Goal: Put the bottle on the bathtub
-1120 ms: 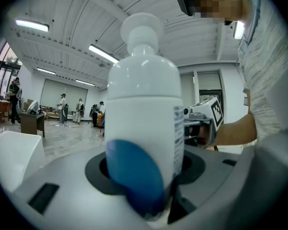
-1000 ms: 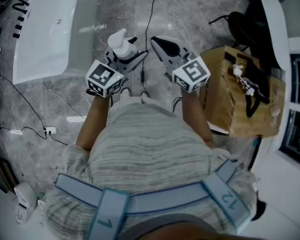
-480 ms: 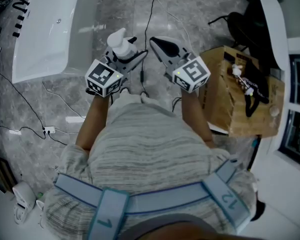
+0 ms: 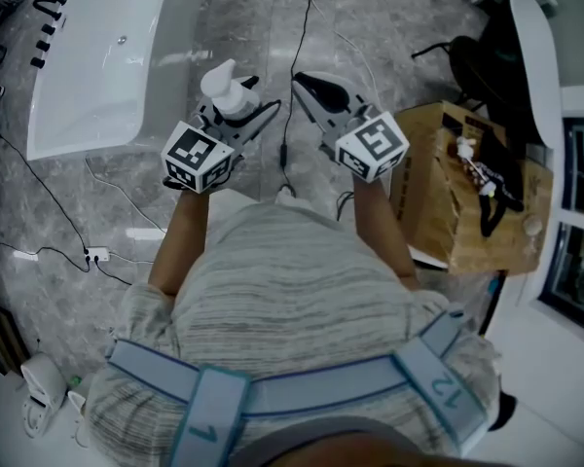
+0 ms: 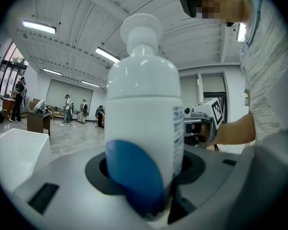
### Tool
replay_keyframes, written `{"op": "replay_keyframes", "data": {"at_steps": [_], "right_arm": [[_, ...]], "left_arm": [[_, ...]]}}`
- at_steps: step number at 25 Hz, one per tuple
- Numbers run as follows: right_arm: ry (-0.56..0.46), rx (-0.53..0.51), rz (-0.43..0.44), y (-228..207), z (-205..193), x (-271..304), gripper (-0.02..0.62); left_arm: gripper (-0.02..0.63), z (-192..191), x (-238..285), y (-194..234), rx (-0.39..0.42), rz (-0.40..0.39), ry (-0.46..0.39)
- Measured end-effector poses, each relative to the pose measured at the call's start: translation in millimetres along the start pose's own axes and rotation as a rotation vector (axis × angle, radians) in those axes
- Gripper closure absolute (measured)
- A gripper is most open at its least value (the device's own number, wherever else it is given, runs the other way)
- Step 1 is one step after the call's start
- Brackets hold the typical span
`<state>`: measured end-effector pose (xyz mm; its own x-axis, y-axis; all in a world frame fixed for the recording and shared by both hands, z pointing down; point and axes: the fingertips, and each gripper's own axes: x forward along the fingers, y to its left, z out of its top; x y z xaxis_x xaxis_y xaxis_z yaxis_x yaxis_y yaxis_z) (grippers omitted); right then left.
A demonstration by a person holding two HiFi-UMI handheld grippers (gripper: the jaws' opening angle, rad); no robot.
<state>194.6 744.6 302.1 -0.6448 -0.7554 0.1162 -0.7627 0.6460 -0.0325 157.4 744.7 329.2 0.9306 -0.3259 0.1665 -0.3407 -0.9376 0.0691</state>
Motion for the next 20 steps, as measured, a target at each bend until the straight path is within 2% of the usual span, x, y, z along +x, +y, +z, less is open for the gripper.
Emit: {"op": "replay_keyframes", "data": {"at_steps": [10,20], "right_arm": [[0.005,0.009,0.002,26.9,11.9,102.4,0.591],[0.029,0.020,0.009,59.7,5.3,179.1,0.591]], "left_arm": [[0.367,-7.4,-54.0,83.2,-0.006,-0.033,0.012],[0.367,-24.7,-108.6,136.2,-0.035,-0.047,0.014]]}}
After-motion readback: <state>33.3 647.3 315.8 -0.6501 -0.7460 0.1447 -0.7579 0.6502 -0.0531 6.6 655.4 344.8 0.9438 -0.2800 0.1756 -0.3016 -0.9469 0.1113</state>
